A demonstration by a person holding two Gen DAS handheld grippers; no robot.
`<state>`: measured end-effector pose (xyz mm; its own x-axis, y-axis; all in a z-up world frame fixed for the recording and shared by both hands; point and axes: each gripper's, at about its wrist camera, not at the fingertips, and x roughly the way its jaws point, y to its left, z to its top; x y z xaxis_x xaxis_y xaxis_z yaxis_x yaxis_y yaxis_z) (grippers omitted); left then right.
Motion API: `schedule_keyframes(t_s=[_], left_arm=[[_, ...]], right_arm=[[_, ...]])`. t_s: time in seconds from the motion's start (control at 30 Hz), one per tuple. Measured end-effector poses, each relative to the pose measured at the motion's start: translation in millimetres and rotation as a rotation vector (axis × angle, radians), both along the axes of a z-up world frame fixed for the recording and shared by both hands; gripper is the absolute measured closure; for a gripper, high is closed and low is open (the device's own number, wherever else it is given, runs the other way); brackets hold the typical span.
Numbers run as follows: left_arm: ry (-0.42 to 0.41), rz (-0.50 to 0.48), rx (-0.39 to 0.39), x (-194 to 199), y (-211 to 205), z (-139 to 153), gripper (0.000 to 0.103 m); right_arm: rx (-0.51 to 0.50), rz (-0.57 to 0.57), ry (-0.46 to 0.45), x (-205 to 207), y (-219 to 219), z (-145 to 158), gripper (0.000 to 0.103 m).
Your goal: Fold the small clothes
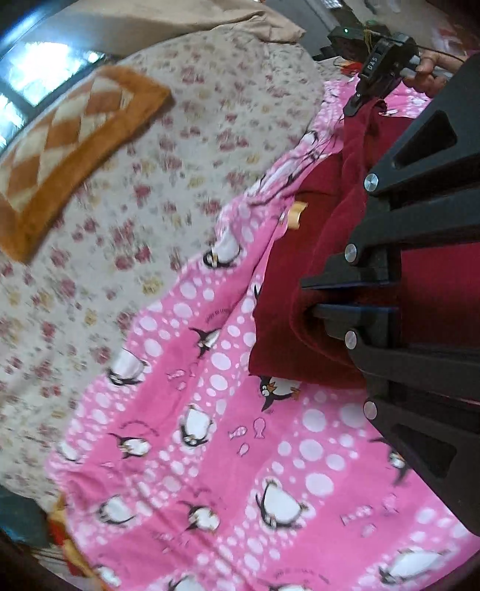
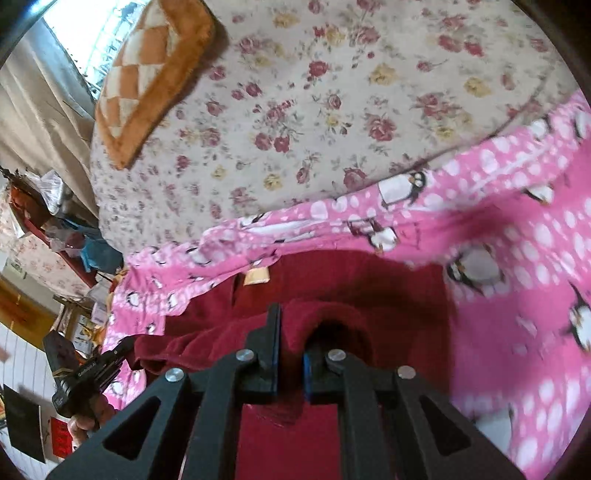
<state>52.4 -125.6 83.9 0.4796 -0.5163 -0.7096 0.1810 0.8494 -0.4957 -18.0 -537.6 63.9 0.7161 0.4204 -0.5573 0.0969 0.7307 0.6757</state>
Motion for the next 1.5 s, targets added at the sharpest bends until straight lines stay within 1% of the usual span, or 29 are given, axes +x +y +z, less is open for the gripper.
schedule_keyframes(t_s=[0.03, 0.07, 0.1, 0.13, 0.2, 0.23, 0.27, 0.3, 0.33, 0.37, 0.43, 0.47, 0.5, 0.6, 0.7, 0.8, 0.9, 0.97, 1.03, 1.13, 1.23, 1.27, 1.3, 1.4, 1.47, 1.5], left_arm=[[0.017, 0.0, -0.01, 5.2, 1.1, -5.9, 0.103], [0.045, -0.004, -0.025, 11.9, 3.2, -14.4, 0.103], [0.064, -0.005, -0.032, 15.1, 4.6, -18.6, 0.103], [0.084, -0.013, -0.041, 17.8, 6.6, -21.8, 0.103], [0.075, -0.026, -0.048, 15.9, 9.1, -16.6, 0.088], [0.038, -0.014, -0.036, 13.2, 11.2, -8.9, 0.074], [0.01, 0.0, -0.028, 11.4, 12.8, -3.1, 0.062], [-0.024, 0.017, -0.034, 8.9, 15.5, 3.3, 0.058], [-0.041, 0.026, -0.051, 6.9, 17.7, 7.1, 0.053], [-0.044, 0.025, -0.062, 6.0, 17.5, 8.5, 0.053], [-0.034, 0.011, -0.048, 7.4, 14.1, 7.2, 0.053], [-0.031, 0.005, -0.025, 7.3, 9.7, 4.6, 0.053], [-0.023, 0.003, 0.004, 7.9, 4.8, 0.5, 0.053], [0.02, 0.006, 0.069, 12.7, -3.4, -15.3, 0.053], [0.076, 0.035, 0.147, 18.8, -3.4, -35.9, 0.053], [0.106, 0.046, 0.155, 24.7, 0.4, -49.1, 0.053], [0.088, 0.047, 0.171, 26.3, -0.9, -52.0, 0.053], [0.074, 0.041, 0.196, 25.8, -3.9, -53.4, 0.053], [0.065, 0.039, 0.209, 25.0, -5.3, -53.0, 0.053], [0.051, 0.042, 0.218, 23.1, -4.3, -49.2, 0.053], [0.019, 0.05, 0.225, 22.0, -4.4, -40.4, 0.053], [0.007, 0.052, 0.226, 22.5, -4.8, -38.0, 0.053], [0.0, 0.052, 0.229, 24.4, -5.6, -36.5, 0.053], [-0.015, 0.063, 0.25, 34.3, -5.5, -35.6, 0.053], [0.008, 0.078, 0.243, 42.9, -1.9, -39.9, 0.053], [0.036, 0.084, 0.231, 48.7, 0.6, -44.8, 0.053]], right_arm=[[-0.008, 0.002, 0.019, 10.8, 0.0, -5.4, 0.09], [-0.037, 0.001, 0.055, 20.9, 0.5, -10.6, 0.084], [-0.06, -0.004, 0.082, 26.1, -0.1, -14.6, 0.08], [-0.054, -0.007, 0.087, 28.4, -2.3, -17.6, 0.079], [-0.019, -0.022, 0.05, 21.2, -8.8, -16.3, 0.073], [-0.007, -0.035, 0.026, 13.7, -11.9, -13.3, 0.071], [-0.009, -0.05, 0.009, 7.2, -13.9, -10.1, 0.062], [-0.032, -0.082, -0.015, -3.6, -15.8, -5.2, 0.054], [-0.045, -0.097, -0.036, -11.3, -17.0, -1.2, 0.052], [-0.047, -0.098, -0.052, -17.6, -17.0, 1.3, 0.052], [-0.047, -0.045, -0.066, -24.9, -11.0, 4.8, 0.052], [-0.073, -0.011, -0.062, -24.3, -4.1, 6.2, 0.052], [-0.133, 0.025, -0.051, -21.1, 6.9, 7.8, 0.052], [-0.246, 0.076, -0.035, -5.2, 29.5, 7.0, 0.052], [-0.247, 0.059, 0.003, 28.6, 33.4, -4.2, 0.052], [-0.235, 0.015, 0.071, 61.2, 25.0, -22.2, 0.052], [-0.246, -0.008, 0.149, 82.8, 22.6, -43.4, 0.054], [-0.264, -0.014, 0.15, 87.7, 26.1, -53.5, 0.054], [-0.298, -0.019, 0.144, 87.7, 30.9, -51.8, 0.054], [-0.321, -0.013, 0.147, 78.7, 34.0, -40.8, 0.054], [-0.351, 0.011, 0.119, 54.7, 38.3, -21.5, 0.053], [-0.36, 0.022, 0.104, 43.8, 40.0, -15.8, 0.051], [-0.366, 0.029, 0.097, 36.1, 41.2, -12.0, 0.049], [-0.388, 0.054, 0.089, 10.3, 42.0, -7.2, 0.047], [-0.391, 0.052, 0.099, 4.0, 39.1, -10.4, 0.047], [-0.388, 0.054, 0.102, 3.5, 36.3, -12.7, 0.047]])
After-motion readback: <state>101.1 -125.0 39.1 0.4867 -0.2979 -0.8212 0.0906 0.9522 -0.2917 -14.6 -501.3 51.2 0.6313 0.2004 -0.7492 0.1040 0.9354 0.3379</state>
